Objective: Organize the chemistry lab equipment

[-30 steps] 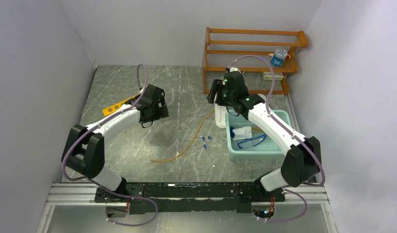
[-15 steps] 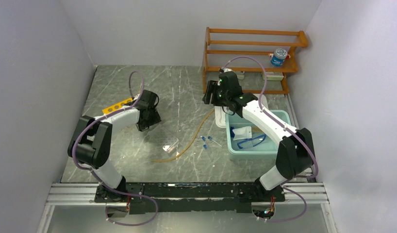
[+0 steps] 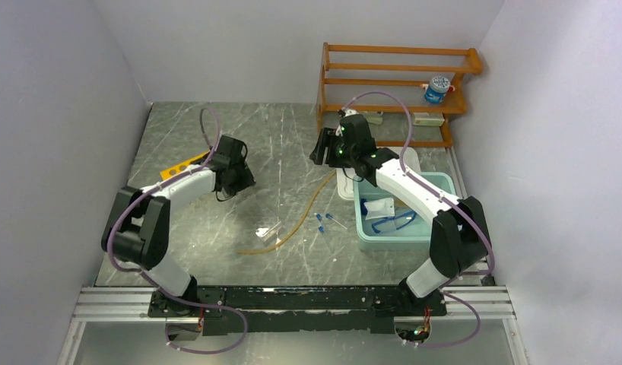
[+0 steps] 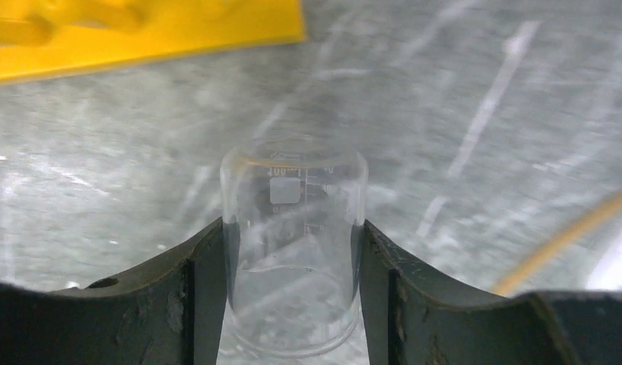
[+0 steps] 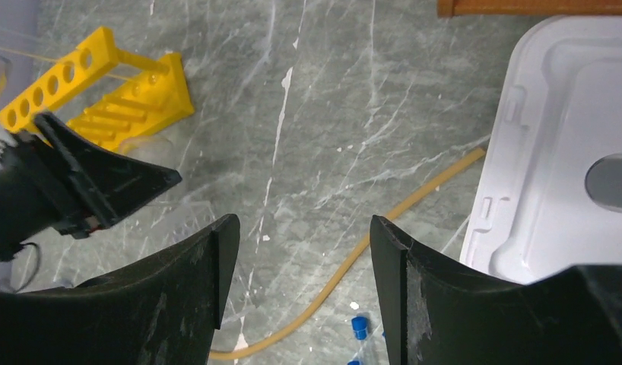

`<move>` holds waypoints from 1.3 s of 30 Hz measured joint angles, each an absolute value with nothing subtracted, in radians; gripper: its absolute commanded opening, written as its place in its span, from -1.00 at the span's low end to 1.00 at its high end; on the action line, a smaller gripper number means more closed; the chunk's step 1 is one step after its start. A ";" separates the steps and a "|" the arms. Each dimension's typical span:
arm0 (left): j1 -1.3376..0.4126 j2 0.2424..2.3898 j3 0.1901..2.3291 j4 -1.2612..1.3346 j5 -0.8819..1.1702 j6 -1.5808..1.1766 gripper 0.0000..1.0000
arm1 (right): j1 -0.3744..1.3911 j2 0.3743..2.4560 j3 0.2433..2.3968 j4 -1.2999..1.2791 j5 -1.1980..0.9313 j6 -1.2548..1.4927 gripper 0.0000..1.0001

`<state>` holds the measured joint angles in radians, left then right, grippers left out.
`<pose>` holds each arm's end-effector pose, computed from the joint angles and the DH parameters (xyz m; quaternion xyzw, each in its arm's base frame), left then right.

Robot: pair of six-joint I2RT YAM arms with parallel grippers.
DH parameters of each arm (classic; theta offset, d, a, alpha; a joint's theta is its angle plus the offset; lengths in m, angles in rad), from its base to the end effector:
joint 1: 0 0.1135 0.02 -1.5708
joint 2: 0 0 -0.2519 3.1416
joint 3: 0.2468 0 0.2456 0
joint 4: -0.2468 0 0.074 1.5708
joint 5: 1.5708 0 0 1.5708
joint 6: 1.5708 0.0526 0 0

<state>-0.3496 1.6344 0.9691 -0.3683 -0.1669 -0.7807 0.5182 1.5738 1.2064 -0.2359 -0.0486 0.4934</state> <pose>0.3082 -0.1031 0.1569 -0.2271 0.9338 -0.0738 0.2664 0.3191 0.1849 0.2641 -0.0223 0.8848 0.2441 0.3963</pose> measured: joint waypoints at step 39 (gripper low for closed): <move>-0.462 1.456 0.831 0.106 0.557 -1.726 -0.08 | 0.739 1.454 1.039 -0.102 -0.137 0.384 -0.41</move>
